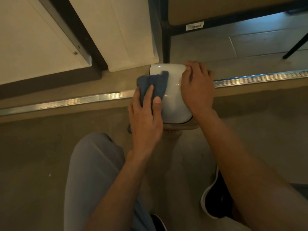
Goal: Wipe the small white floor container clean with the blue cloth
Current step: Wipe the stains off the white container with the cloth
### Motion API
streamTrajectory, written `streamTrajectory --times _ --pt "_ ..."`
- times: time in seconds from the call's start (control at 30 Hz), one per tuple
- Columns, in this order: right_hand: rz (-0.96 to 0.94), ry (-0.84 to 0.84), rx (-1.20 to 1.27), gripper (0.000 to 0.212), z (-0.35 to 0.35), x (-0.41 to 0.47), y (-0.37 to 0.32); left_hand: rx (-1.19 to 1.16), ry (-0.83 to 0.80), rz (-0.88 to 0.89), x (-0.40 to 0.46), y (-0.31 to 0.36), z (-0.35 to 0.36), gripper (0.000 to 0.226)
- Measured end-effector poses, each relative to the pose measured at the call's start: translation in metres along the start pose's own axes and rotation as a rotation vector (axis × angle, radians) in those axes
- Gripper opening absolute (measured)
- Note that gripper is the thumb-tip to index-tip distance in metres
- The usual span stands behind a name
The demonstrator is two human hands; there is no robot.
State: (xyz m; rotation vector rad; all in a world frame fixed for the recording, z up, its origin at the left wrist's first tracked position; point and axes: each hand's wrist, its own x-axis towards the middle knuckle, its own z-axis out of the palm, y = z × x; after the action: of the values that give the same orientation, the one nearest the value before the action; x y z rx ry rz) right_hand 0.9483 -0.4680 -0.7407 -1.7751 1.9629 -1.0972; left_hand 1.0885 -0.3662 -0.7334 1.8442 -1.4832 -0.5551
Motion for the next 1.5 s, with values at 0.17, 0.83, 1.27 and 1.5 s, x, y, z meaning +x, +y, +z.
streamTrajectory --times 0.17,0.83,1.27,1.5 --pt "0.004 0.016 0.005 0.045 0.001 0.001 0.000 0.128 -0.055 0.041 0.017 -0.009 0.000 0.050" --pt "0.036 0.053 -0.039 0.040 0.003 -0.001 -0.009 0.181 -0.050 0.451 0.105 -0.005 0.012 0.046" --pt "0.047 0.050 -0.077 0.044 0.005 0.000 -0.010 0.553 -0.367 0.256 0.162 0.064 0.025 0.045" --pt "0.047 0.031 -0.089 0.045 0.004 0.000 -0.010 0.001 -0.357 0.179 0.162 0.015 -0.003 0.046"
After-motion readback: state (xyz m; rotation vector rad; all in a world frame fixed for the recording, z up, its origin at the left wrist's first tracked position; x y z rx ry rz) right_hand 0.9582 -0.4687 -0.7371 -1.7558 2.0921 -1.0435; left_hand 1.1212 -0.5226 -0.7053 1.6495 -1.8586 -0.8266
